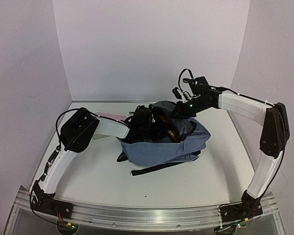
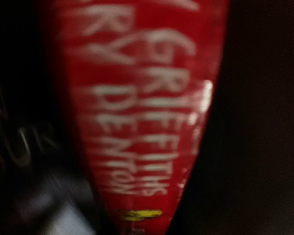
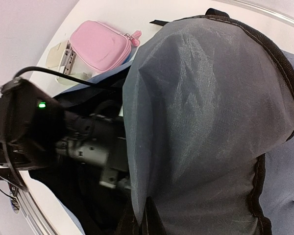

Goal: Pack the student bag
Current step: Place the book in the student bag.

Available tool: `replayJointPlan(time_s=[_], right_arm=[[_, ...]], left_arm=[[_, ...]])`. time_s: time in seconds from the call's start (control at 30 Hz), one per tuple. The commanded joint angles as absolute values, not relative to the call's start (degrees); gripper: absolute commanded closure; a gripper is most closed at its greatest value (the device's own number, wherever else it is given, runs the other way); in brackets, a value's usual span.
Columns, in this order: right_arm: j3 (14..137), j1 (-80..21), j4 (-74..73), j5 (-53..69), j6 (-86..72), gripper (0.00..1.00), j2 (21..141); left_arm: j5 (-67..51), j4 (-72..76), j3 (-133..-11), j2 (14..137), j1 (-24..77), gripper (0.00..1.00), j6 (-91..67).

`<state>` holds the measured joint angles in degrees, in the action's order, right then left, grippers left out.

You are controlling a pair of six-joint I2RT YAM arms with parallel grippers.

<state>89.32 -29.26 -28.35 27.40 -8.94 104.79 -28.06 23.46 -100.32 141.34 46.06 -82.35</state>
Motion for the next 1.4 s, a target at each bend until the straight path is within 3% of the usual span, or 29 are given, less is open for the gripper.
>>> replayJointPlan(time_s=[0.0, 0.07, 0.13, 0.17, 0.37, 0.67, 0.87, 0.93, 1.0, 1.07, 1.17, 1.37], right_arm=[[89.7, -28.9, -22.0, 29.7, -9.3, 1.0, 100.4], [89.1, -28.3, -22.0, 29.6, -9.5, 1.0, 100.5], [88.9, -27.8, -22.0, 29.9, -9.5, 1.0, 100.6], [88.8, -27.6, -22.0, 30.0, -9.4, 1.0, 100.6], [88.2, -27.5, -21.7, 30.6, -9.4, 1.0, 100.9], [87.3, -27.5, -21.6, 30.5, -9.4, 1.0, 100.0], [86.1, -27.3, -21.6, 29.9, -9.4, 1.0, 99.5], [85.9, -27.1, -21.6, 29.6, -9.3, 1.0, 99.4], [85.6, -26.6, -21.7, 29.2, -9.3, 1.0, 99.3], [85.1, -26.0, -21.7, 28.8, -9.1, 1.0, 99.2], [84.1, -24.6, -21.7, 27.5, -8.7, 1.0, 99.1], [81.2, -21.6, -21.6, 25.7, -7.4, 1.0, 99.1]], left_arm=[[-25.1, 12.8, -105.6, 138.9, 46.2, 0.66, -78.8], [-22.2, 7.9, -102.5, 135.4, 46.2, 0.55, -77.5], [-19.8, 4.3, -99.8, 131.5, 46.2, 0.37, -76.7], [-18.8, 2.3, -99.1, 130.2, 46.3, 0.33, -76.0], [-16.5, -6.7, -99.3, 128.3, 47.0, 0.32, -74.2], [-18.9, -8.7, -110.0, 138.5, 47.1, 0.49, -75.5], [-20.9, -10.7, -121.4, 144.5, 47.2, 0.83, -70.1], [-21.1, -12.7, -124.6, 145.0, 47.5, 0.87, -66.6], [-21.6, -14.7, -125.7, 144.1, 47.7, 0.8, -63.3], [-21.5, -15.1, -122.9, 141.0, 47.5, 0.57, -61.1], [-19.2, -14.1, -114.9, 133.3, 47.3, 0.37, -59.9], [-14.8, -17.9, -106.6, 120.9, 47.2, 0.26, -55.9]])
